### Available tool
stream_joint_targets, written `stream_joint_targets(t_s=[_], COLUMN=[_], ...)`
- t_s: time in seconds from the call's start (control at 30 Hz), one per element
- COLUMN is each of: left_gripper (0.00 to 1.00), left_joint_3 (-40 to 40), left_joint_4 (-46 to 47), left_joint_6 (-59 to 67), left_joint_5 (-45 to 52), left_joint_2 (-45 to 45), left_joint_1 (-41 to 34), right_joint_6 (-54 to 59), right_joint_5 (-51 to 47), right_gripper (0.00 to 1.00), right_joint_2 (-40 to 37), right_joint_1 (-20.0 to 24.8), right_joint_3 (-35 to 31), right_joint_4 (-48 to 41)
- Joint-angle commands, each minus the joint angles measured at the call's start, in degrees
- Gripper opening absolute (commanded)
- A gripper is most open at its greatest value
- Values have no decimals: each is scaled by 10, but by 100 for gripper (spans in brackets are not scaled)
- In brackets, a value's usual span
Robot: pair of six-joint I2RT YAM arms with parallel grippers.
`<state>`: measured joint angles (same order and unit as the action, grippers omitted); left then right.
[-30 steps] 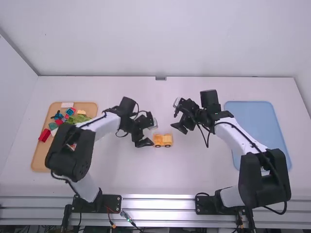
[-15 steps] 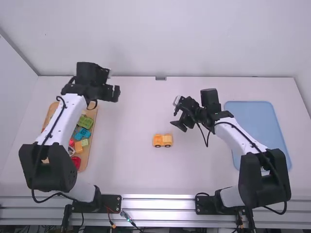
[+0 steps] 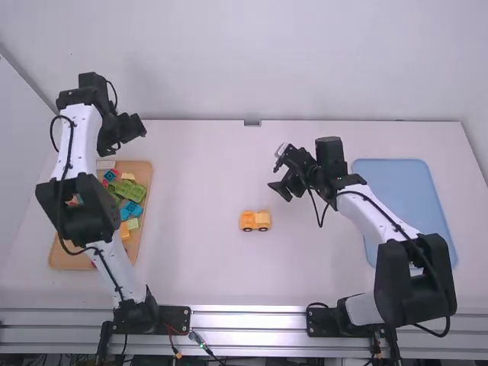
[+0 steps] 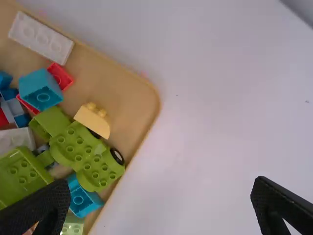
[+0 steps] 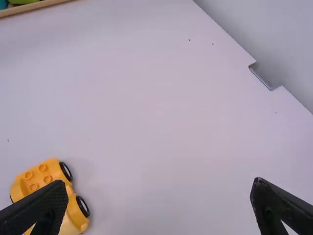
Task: Assemble lego blocks to make yellow taxi
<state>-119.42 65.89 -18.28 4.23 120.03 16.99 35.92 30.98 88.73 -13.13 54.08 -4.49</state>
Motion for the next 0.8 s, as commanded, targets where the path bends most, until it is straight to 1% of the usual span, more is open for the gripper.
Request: stream_joint_targets(t_s=[0.0,0.1,0.23,0.4,0.57,0.7,0.77], left_gripper=[99,99,99,99,99,99,99], left_joint_3=[-59,-124,-162,-151,-139,-129,-115], left_joint_4=[31,78,101,97,46,2,8], left_joint_6=[-18,-18,-19,-20,-21,-108,-146], left_joint_5=[11,9,9,7,5,-7,-7], left_joint_2=[61,130,186,200,200,200,196], left_joint_1=[8,10,9,11,8,8,10], right_joint_6=[-17,-17,-17,-17,-16,-17,-17], right_joint_5=[-6,-6,-9,-27,-46,-45,-45], right_gripper=[99,99,99,99,99,99,99], right_joint_2=[-7,-7,-7,-7,-7,-7,-7], right_joint_1=[0,-6,-18,-28,-39,-37,-39], right_joint_3=[2,2,2,2,2,2,2], right_joint_4=[0,1,3,3,3,8,12])
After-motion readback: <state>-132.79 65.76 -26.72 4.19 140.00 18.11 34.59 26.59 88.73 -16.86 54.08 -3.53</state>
